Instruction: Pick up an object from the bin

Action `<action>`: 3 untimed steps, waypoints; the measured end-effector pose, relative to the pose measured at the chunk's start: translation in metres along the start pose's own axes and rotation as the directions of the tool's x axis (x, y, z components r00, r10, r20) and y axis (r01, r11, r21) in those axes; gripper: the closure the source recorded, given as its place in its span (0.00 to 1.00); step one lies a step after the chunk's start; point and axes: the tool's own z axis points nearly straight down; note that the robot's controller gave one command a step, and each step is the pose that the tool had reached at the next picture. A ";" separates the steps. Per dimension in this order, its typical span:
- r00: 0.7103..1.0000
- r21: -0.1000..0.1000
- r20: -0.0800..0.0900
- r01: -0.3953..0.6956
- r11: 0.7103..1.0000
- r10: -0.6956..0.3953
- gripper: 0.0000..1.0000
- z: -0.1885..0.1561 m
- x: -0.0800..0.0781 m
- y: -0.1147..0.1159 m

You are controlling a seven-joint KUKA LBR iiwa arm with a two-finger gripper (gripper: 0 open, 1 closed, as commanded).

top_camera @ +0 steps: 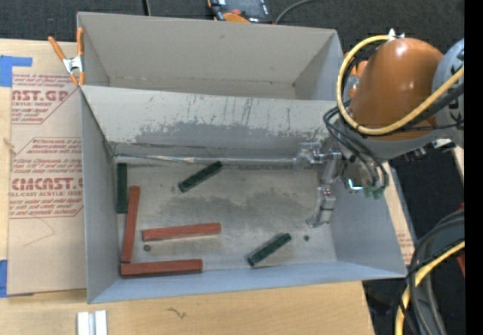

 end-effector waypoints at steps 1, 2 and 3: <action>1.000 0.001 0.008 0.001 1.000 -0.001 1.00 -0.004 -0.002 0.000; 1.000 0.001 0.008 0.001 1.000 -0.001 0.00 -0.004 -0.002 0.000; 0.993 0.002 0.009 0.121 0.993 -0.121 0.00 0.009 -0.011 -0.038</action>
Offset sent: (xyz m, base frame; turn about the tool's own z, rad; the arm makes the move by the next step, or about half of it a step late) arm 0.0000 0.0000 0.0000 0.0000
